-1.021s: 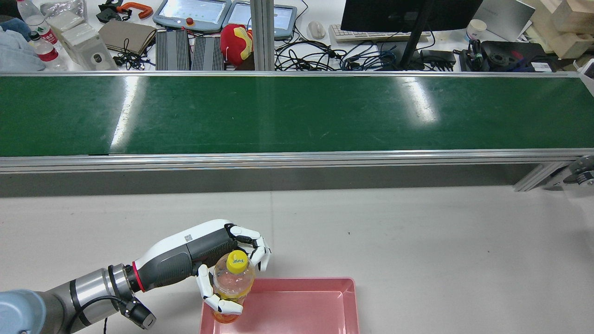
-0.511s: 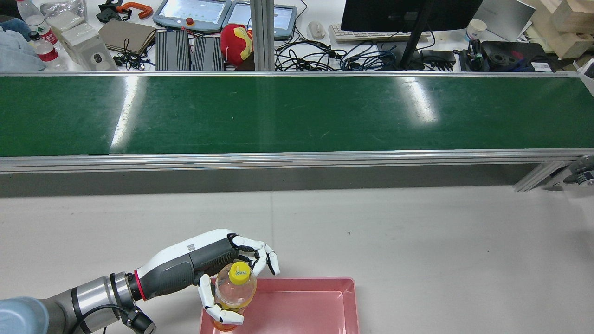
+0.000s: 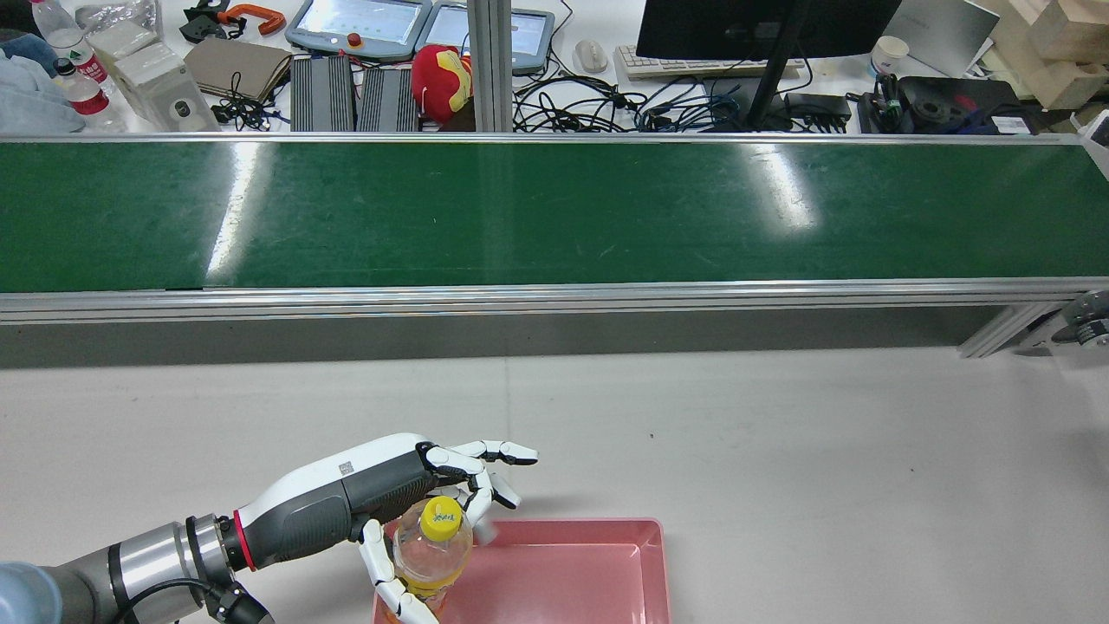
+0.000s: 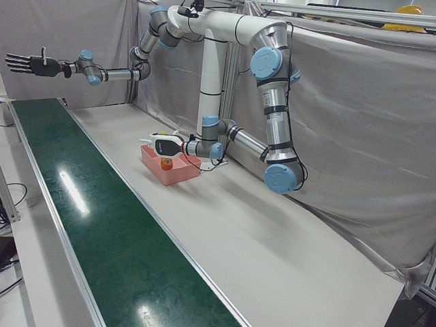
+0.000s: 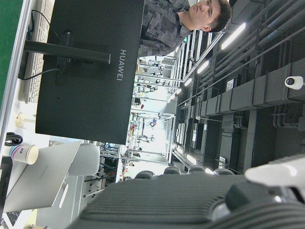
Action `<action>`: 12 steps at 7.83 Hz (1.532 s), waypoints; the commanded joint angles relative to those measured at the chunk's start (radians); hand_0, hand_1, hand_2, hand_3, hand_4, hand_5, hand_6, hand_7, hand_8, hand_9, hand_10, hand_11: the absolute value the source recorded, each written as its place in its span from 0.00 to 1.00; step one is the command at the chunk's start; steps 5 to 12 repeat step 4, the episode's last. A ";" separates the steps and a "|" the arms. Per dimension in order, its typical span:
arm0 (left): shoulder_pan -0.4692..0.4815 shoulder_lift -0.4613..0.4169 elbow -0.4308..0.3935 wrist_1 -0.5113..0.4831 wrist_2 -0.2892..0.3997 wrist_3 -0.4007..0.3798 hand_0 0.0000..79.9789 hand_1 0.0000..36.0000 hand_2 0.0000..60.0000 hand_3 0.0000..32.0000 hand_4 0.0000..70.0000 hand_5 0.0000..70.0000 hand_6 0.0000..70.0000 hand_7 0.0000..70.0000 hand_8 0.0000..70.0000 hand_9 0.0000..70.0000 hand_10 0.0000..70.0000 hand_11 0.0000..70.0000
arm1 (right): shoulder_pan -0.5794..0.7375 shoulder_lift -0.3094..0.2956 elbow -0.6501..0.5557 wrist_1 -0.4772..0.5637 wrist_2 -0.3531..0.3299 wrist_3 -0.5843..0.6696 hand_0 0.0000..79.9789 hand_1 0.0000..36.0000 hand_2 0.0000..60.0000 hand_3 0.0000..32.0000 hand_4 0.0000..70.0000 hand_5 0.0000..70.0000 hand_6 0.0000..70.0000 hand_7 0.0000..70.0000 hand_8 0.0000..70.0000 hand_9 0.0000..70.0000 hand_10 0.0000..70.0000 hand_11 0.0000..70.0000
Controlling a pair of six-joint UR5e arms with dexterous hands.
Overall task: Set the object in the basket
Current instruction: 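Lower the bottle into the pink tray and open the left hand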
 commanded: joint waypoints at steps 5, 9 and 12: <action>-0.007 -0.006 -0.001 -0.021 -0.003 -0.010 0.78 0.53 0.00 0.00 0.04 0.40 0.03 0.04 0.10 0.12 0.17 0.28 | 0.001 0.000 0.000 0.000 0.000 0.000 0.00 0.00 0.00 0.00 0.00 0.00 0.00 0.00 0.00 0.00 0.00 0.00; -0.007 -0.006 -0.001 -0.021 -0.003 -0.010 0.78 0.53 0.00 0.00 0.04 0.40 0.03 0.04 0.10 0.12 0.17 0.28 | 0.001 0.000 0.000 0.000 0.000 0.000 0.00 0.00 0.00 0.00 0.00 0.00 0.00 0.00 0.00 0.00 0.00 0.00; -0.007 -0.006 -0.001 -0.021 -0.003 -0.010 0.78 0.53 0.00 0.00 0.04 0.40 0.03 0.04 0.10 0.12 0.17 0.28 | 0.001 0.000 0.000 0.000 0.000 0.000 0.00 0.00 0.00 0.00 0.00 0.00 0.00 0.00 0.00 0.00 0.00 0.00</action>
